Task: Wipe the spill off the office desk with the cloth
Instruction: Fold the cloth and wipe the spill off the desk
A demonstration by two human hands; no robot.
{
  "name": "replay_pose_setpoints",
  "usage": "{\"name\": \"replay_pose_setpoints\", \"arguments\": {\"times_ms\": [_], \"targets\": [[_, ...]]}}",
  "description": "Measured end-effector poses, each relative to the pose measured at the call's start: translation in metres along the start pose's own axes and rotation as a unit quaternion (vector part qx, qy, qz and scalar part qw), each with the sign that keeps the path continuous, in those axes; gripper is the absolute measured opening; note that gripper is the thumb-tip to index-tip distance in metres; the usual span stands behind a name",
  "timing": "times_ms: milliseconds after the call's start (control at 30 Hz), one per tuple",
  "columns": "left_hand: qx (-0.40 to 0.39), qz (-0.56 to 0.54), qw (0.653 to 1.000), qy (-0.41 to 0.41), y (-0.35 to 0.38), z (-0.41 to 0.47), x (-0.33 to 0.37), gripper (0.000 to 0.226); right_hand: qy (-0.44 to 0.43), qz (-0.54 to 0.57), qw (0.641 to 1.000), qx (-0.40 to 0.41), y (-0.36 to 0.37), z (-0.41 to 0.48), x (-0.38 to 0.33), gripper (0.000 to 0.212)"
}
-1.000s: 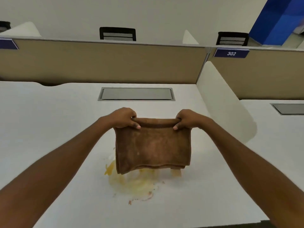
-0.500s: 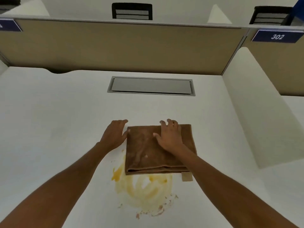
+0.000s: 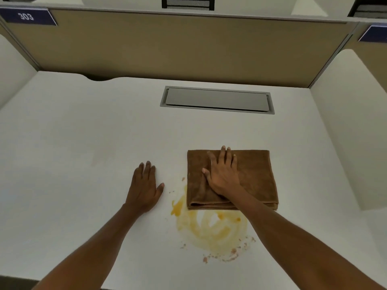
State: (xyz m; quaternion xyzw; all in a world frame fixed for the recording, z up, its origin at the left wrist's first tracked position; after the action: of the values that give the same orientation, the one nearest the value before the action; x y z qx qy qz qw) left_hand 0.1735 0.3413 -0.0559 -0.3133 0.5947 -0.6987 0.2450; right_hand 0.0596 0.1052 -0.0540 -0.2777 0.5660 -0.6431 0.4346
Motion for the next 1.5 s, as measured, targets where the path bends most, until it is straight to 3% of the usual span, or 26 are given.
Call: {"name": "replay_pose_setpoints", "arguments": {"times_ms": [467, 1000, 1500], "targets": [[0.020, 0.013, 0.996, 0.084, 0.001, -0.019, -0.022, 0.071, -0.053, -0.028, 0.998, -0.027, 0.011, -0.007, -0.064, 0.061], [0.057, -0.147, 0.987, 0.027, -0.011, -0.017, -0.028, 0.063, -0.171, -0.006, 0.985, -0.027, 0.011, -0.055, -0.139, 0.062], [0.051, -0.116, 0.991, 0.034, -0.006, -0.018, -0.027, 0.065, -0.215, 0.000, 0.977, -0.012, 0.002, -0.112, -0.150, 0.061]]}}
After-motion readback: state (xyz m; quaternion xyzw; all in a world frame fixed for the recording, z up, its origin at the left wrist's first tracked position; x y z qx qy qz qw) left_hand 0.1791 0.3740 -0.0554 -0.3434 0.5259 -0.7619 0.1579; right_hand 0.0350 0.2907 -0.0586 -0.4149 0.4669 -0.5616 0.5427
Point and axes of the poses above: each hand's wrist, its own z-axis towards the middle knuckle, its own y-axis out of the palm, x = y × z, the point moved 7 cm from there along z, towards the middle knuckle, and after that the axes turned 15 degrees about x, right-handed, at the moved point
